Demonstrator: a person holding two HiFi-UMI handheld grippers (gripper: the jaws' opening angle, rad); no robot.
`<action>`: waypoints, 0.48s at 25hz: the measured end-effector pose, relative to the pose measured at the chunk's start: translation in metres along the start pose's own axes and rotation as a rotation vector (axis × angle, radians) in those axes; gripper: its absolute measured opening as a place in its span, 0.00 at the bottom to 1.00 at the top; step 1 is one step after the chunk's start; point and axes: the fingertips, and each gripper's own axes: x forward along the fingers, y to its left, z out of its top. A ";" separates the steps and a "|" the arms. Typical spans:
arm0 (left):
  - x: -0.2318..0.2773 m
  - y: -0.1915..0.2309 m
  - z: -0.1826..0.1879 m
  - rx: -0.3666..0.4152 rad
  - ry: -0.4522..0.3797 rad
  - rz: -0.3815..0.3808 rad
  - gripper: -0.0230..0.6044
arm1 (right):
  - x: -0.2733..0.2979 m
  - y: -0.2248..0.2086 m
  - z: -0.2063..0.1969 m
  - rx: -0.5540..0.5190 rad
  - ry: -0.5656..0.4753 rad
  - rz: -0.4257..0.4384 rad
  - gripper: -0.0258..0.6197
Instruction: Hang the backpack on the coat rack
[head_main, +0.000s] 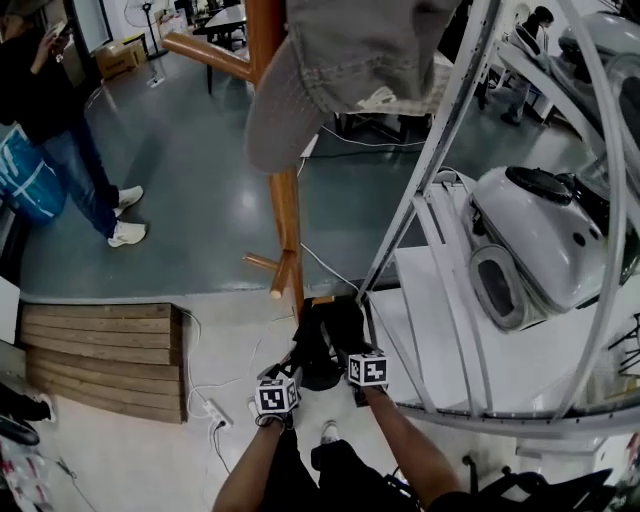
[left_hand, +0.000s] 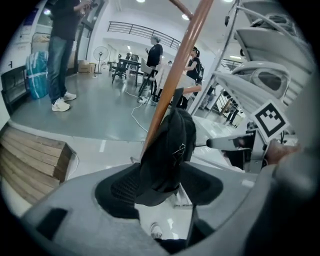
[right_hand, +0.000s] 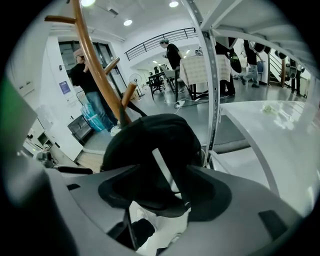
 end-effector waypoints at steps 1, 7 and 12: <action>-0.006 -0.005 0.001 -0.003 -0.008 -0.005 0.45 | -0.007 0.004 0.000 0.001 -0.009 0.005 0.42; -0.046 -0.035 0.013 -0.008 -0.069 -0.028 0.45 | -0.057 0.022 0.012 0.010 -0.071 0.033 0.42; -0.090 -0.055 0.038 0.018 -0.177 -0.043 0.44 | -0.107 0.049 0.027 0.024 -0.135 0.096 0.42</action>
